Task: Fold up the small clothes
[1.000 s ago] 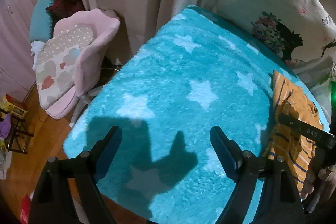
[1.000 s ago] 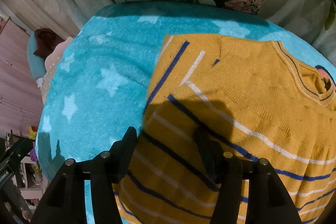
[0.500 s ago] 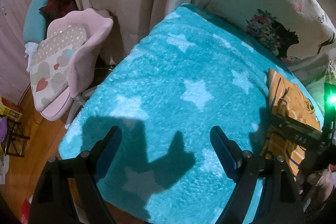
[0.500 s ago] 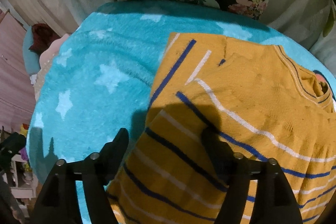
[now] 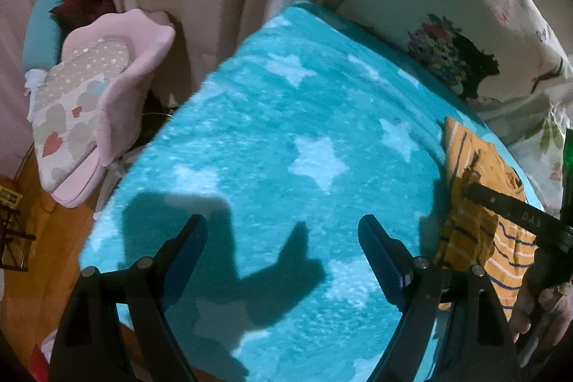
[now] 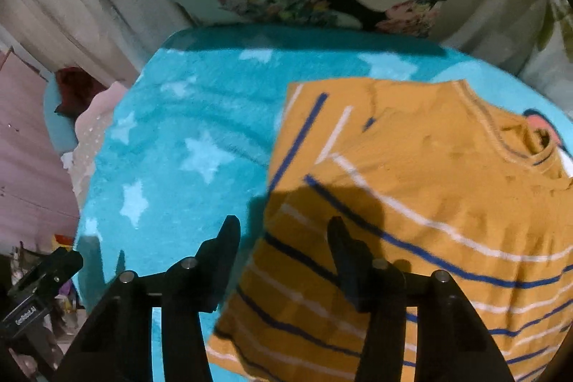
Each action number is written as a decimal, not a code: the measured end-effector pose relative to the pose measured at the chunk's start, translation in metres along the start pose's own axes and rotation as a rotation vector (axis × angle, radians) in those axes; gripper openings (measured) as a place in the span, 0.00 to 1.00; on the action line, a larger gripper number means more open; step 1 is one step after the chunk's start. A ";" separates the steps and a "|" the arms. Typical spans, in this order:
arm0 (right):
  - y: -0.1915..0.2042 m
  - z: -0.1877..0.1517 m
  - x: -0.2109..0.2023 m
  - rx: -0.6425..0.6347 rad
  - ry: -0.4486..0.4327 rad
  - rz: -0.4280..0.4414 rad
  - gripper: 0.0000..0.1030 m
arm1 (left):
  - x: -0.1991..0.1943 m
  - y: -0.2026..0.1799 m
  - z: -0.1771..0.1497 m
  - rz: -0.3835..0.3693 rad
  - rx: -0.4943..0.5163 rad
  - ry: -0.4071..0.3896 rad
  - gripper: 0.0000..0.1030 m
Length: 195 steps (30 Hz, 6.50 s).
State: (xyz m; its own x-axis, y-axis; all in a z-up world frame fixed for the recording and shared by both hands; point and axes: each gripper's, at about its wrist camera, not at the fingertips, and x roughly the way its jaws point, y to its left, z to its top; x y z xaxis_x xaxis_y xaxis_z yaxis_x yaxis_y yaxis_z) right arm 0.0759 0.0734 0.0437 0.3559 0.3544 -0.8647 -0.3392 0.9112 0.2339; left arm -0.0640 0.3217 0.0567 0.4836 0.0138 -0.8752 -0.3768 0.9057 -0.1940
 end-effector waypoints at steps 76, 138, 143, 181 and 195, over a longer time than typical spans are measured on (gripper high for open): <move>-0.344 -0.123 -0.130 0.331 -0.084 0.053 0.14 | -0.006 -0.352 -0.130 -0.121 0.343 0.053 0.83; -0.375 -0.205 -0.199 0.488 -0.187 -0.095 0.28 | 0.053 -0.436 -0.169 0.018 0.653 0.106 0.92; -0.391 -0.227 -0.207 0.534 -0.201 -0.107 0.28 | 0.030 -0.439 -0.158 -0.054 0.588 0.088 0.92; -0.254 -0.091 -0.191 -0.024 -0.241 -0.351 0.37 | -0.113 -0.348 -0.122 0.070 0.283 -0.429 0.93; -0.255 -0.098 -0.185 -0.011 -0.201 -0.361 0.38 | -0.173 -0.334 -0.121 0.178 0.239 -0.719 1.00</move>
State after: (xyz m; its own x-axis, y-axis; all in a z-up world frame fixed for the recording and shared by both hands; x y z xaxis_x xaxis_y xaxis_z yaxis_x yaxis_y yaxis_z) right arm 0.0117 -0.2449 0.1005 0.6160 0.0470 -0.7863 -0.1699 0.9827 -0.0743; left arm -0.1171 -0.0342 0.2192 0.8560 0.3648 -0.3662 -0.3558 0.9298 0.0946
